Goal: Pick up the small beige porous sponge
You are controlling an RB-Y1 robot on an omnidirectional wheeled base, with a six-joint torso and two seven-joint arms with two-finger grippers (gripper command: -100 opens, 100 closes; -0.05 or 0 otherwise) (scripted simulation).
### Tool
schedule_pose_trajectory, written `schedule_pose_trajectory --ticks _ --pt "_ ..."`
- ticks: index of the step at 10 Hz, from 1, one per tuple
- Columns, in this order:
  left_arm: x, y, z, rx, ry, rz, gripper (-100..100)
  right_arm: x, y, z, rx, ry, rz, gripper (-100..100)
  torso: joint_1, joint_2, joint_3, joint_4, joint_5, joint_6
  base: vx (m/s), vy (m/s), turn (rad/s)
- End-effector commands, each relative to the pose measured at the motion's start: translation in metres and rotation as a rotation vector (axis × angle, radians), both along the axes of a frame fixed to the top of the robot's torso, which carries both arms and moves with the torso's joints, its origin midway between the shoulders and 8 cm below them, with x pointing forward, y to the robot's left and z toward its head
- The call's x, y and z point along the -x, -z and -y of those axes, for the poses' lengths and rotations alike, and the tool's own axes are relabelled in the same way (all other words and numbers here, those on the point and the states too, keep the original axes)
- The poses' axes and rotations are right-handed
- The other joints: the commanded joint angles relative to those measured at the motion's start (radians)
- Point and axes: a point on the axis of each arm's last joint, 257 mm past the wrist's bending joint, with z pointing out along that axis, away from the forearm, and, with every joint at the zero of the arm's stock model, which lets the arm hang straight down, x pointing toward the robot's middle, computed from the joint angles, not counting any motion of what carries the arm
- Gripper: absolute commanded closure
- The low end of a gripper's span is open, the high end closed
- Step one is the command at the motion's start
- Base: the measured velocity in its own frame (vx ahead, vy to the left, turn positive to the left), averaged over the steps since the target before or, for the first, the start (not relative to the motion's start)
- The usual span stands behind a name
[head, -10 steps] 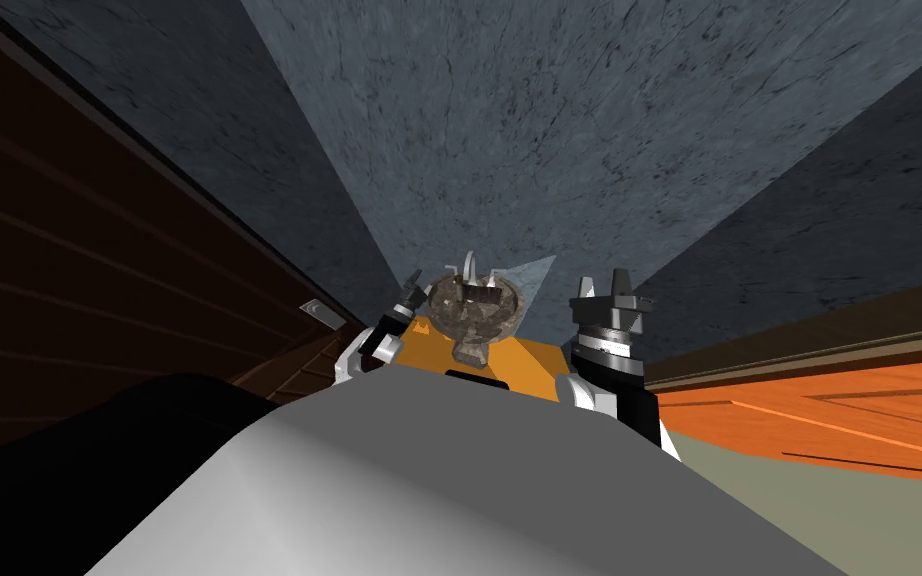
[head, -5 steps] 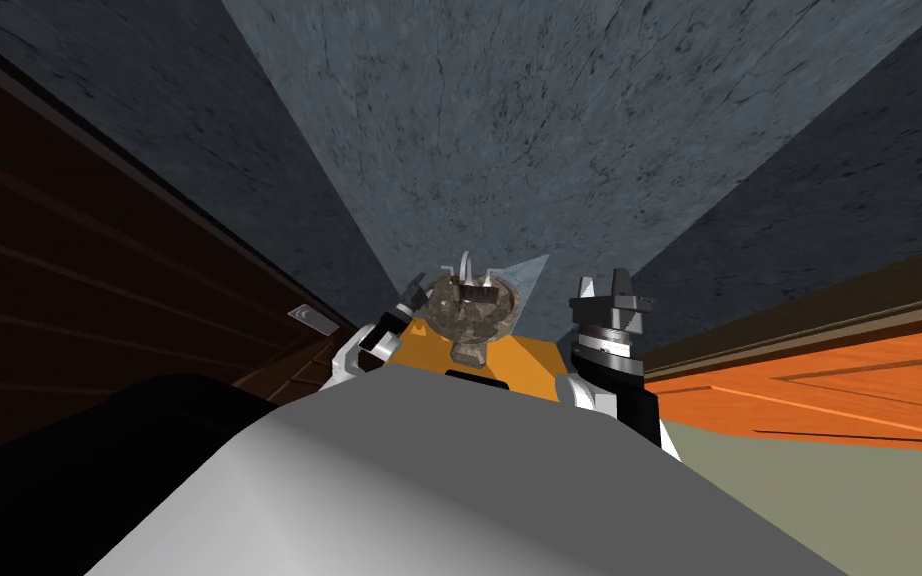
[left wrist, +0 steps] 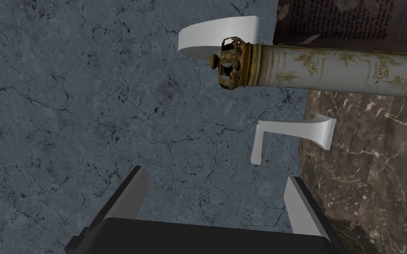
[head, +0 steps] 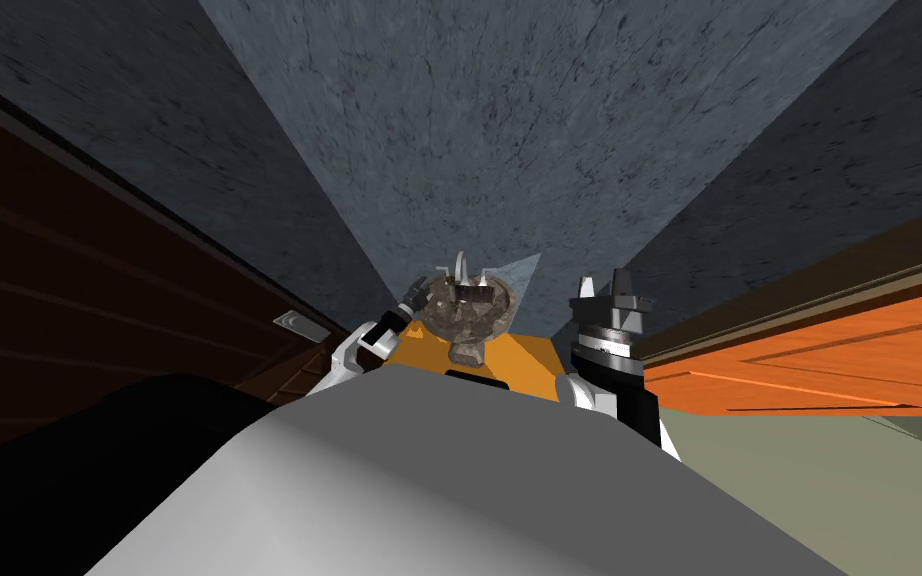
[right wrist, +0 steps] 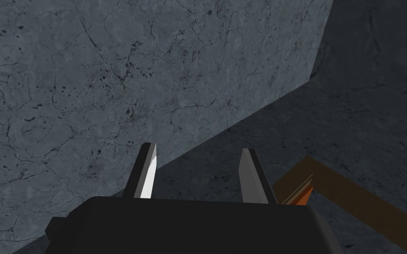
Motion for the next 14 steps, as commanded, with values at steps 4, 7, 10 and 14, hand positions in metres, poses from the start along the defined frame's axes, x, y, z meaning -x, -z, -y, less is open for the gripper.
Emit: schedule_pose_trajectory --ticks 4,7,10,14 --pt "-0.004 0.028 -0.018 -0.015 -0.038 -0.118 -100 0.0 0.0 0.0 0.0 0.0 0.0 0 0.0 0.0 0.0 0.0 0.0 0.0 -0.003 -0.002 -0.104" --pt "-0.007 0.048 -0.039 -0.03 -0.079 -0.206 -100 0.0 0.0 0.0 0.0 0.0 0.0 0 -0.001 0.0 0.0 0.0 0.0 0.0 -0.005 -0.008 -0.128" --pt "-0.007 0.063 -0.054 -0.042 -0.118 -0.267 -100 0.0 0.0 0.0 0.0 0.0 0.0 0 -0.001 0.0 0.0 0.0 0.0 0.0 -0.006 -0.01 -0.107" --pt "-0.004 0.086 -0.083 -0.058 -0.186 -0.363 -100 0.0 0.0 0.0 0.0 0.0 0.0 0 -0.001 0.0 0.0 0.0 0.0 0.0 -0.008 -0.018 -0.12"
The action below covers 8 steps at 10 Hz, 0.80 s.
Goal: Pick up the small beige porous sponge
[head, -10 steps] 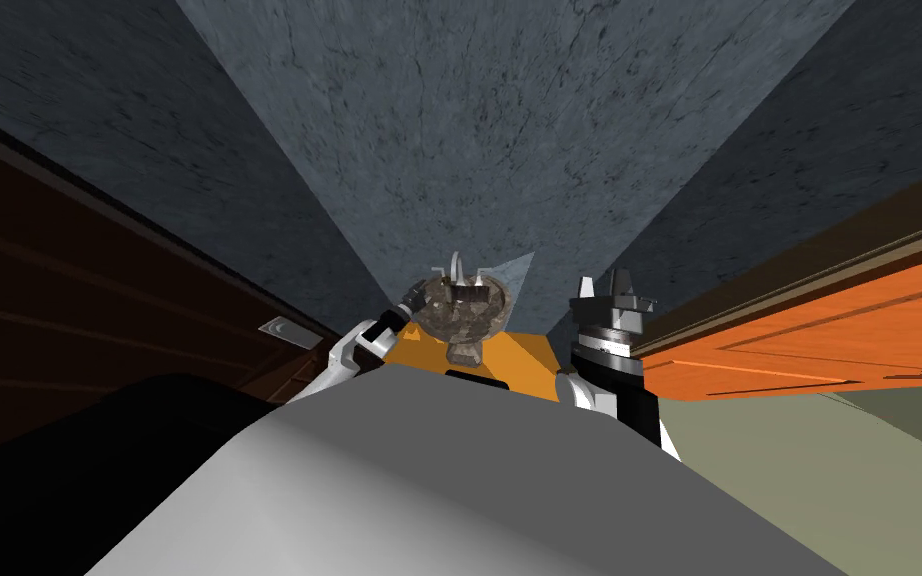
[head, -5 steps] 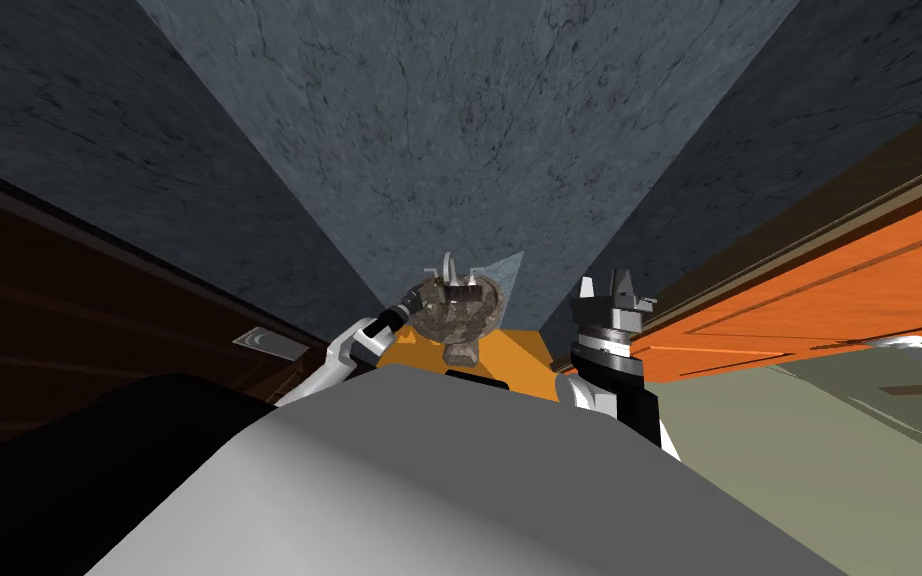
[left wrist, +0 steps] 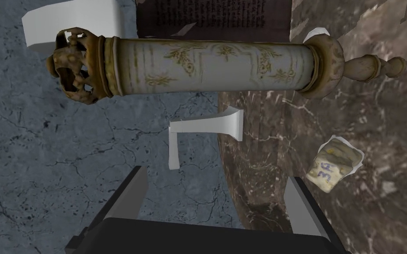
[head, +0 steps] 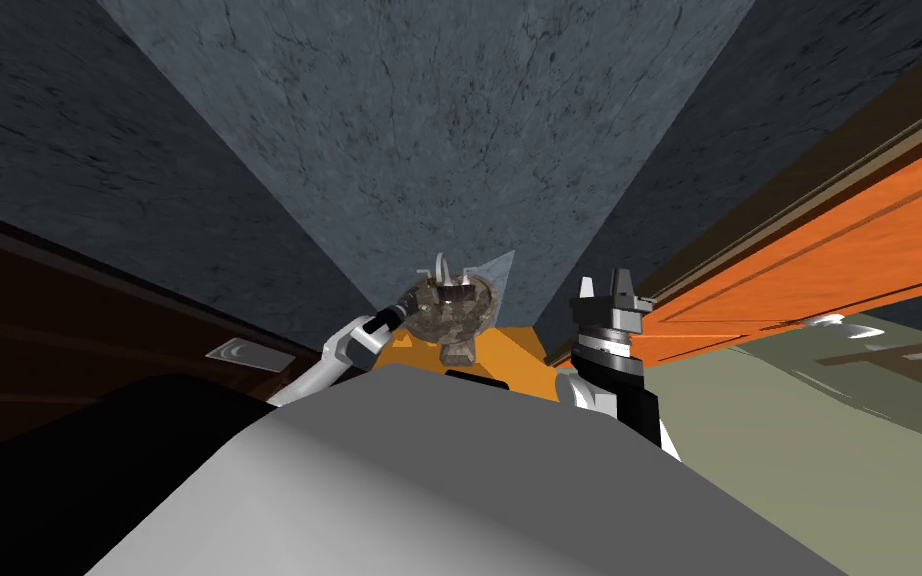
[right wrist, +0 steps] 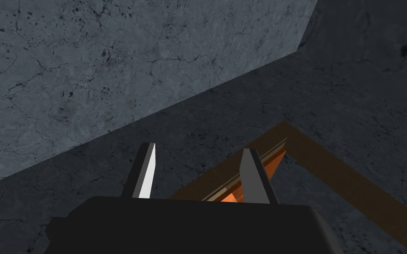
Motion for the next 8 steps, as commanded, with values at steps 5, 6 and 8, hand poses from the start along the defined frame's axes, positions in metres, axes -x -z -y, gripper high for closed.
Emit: schedule_pose_trajectory --ticks 5,6,8 --pt "0.01 0.032 -0.047 -0.028 -0.114 -0.141 -100 0.0 0.0 0.0 0.0 0.0 0.0 0 0.0 0.0 0.0 0.0 0.0 0.0 -0.006 -0.02 -0.121" --pt "0.011 0.034 -0.049 -0.031 -0.121 -0.151 -100 0.0 0.0 0.0 0.0 0.0 0.0 0 0.0 0.0 0.0 0.0 0.0 0.0 -0.004 -0.022 -0.085" --pt "0.021 0.05 -0.076 -0.043 -0.187 -0.226 -100 0.0 0.0 0.0 0.0 0.0 0.0 0 -0.001 0.0 0.0 0.0 0.0 0.0 -0.005 -0.031 -0.188"
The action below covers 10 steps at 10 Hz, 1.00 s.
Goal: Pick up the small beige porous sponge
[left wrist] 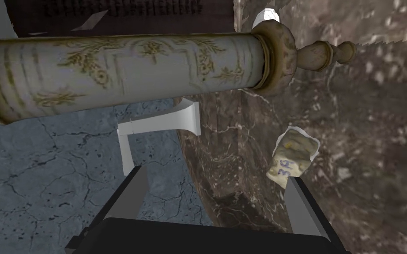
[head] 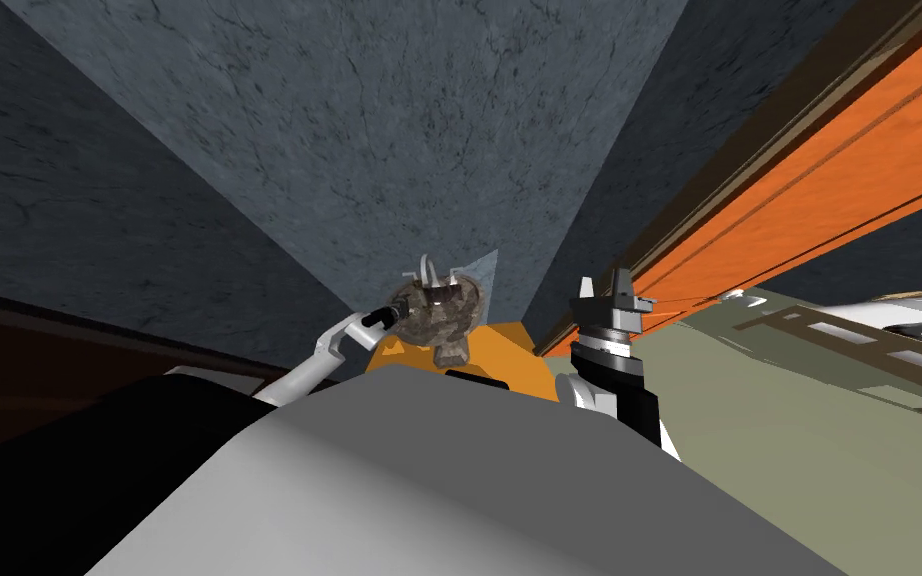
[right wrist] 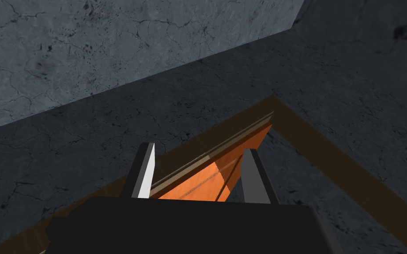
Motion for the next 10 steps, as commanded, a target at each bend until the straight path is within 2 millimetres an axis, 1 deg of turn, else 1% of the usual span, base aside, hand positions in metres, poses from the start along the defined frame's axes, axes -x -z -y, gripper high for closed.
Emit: schedule_pose_trajectory --ticks 1,2,3,7,10 --pt "0.005 0.01 -0.011 -0.007 -0.031 -0.036 -100 0.0 0.0 0.0 0.0 0.0 0.0 0 0.0 0.0 0.0 0.0 0.0 0.0 0.001 -0.021 -0.08" --pt "0.011 0.018 -0.025 -0.014 -0.067 -0.076 -100 0.0 0.0 0.0 0.0 0.0 0.0 0 0.001 0.0 0.0 0.0 0.0 -0.001 0.007 -0.027 -0.139" --pt "0.011 0.018 -0.025 -0.015 -0.068 -0.077 -100 0.0 0.0 0.0 0.0 0.0 0.0 0 0.0 -0.001 0.0 0.0 0.0 0.0 0.006 -0.018 -0.069" --pt "0.042 0.047 -0.069 -0.036 -0.195 -0.224 -100 0.0 0.0 0.0 0.0 0.0 0.0 0 0.001 -0.002 -0.001 0.0 0.0 0.0 0.019 -0.023 -0.169" --pt "0.066 0.067 -0.089 -0.042 -0.264 -0.314 -100 0.0 0.0 0.0 0.0 0.0 0.0 0 0.001 -0.002 -0.001 0.0 0.0 -0.001 0.04 -0.013 -0.133"
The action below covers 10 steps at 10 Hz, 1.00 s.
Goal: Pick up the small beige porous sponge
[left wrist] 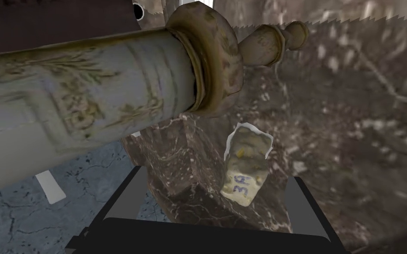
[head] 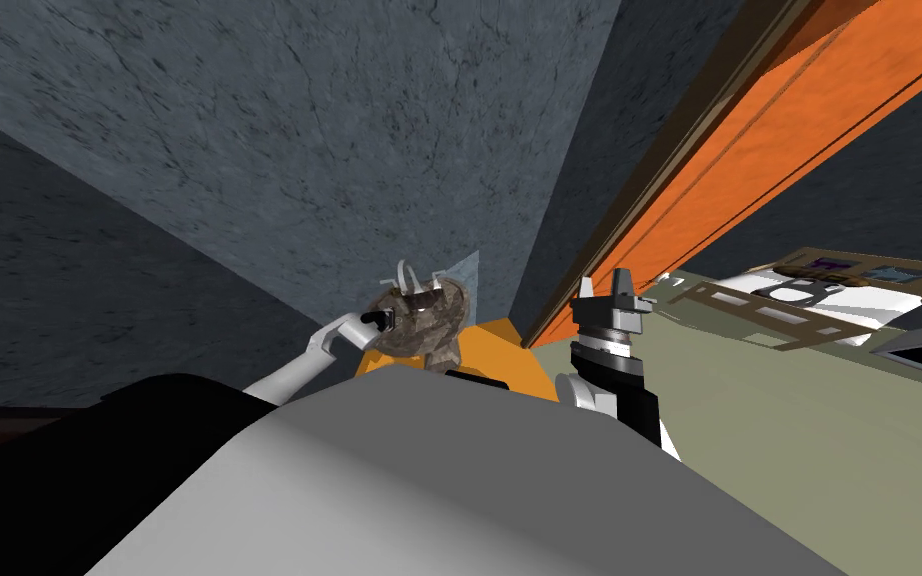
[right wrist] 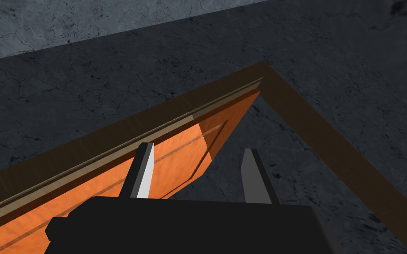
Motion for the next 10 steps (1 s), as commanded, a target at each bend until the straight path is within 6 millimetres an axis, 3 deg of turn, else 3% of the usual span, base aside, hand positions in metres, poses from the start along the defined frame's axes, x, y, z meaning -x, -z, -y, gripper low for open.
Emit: schedule_pose_trajectory --ticks 1,2,3,4,5,8,9,10 --pt "0.013 0.014 -0.008 0.001 -0.033 -0.047 -100 0.0 0.0 0.0 0.0 0.0 0.0 0 0.0 0.0 0.0 0.0 0.0 0.0 0.047 0.008 -0.089" --pt "0.028 0.03 -0.01 0.01 -0.055 -0.092 -100 0.0 0.0 0.0 0.0 0.0 0.0 0 0.001 0.0 0.0 0.0 0.0 0.0 0.061 0.027 -0.089" --pt "0.018 0.019 -0.008 0.006 -0.041 -0.065 -100 0.0 0.0 0.0 0.0 0.0 0.0 0 0.002 -0.001 -0.001 0.0 0.001 0.0 0.029 0.015 -0.018" --pt "0.019 0.021 -0.008 0.007 -0.044 -0.071 0 0.0 0.0 0.0 0.0 0.0 0.0 0 0.002 0.001 0.0 0.0 0.0 0.0 0.0 0.0 0.0" --pt "0.019 0.027 -0.012 0.007 -0.049 -0.069 -100 0.0 0.0 0.0 0.0 0.0 0.0 0 0.001 0.002 0.001 0.0 0.0 0.0 0.018 0.007 -0.03" --pt "0.02 0.033 -0.016 0.007 -0.053 -0.069 -100 0.0 0.0 0.0 0.0 0.0 0.0 0 0.001 0.003 0.002 0.001 0.0 0.0 0.001 0.001 -0.004" --pt "0.02 0.033 -0.016 0.007 -0.052 -0.069 100 0.0 0.0 0.0 0.0 0.0 0.0 0 0.001 0.003 0.002 0.001 0.0 0.0 0.0 0.0 0.0" --pt "0.02 0.033 -0.016 0.007 -0.052 -0.069 100 0.0 0.0 0.0 0.0 0.0 0.0 0 0.001 0.003 0.002 0.001 0.0 0.0 0.0 0.0 0.0"
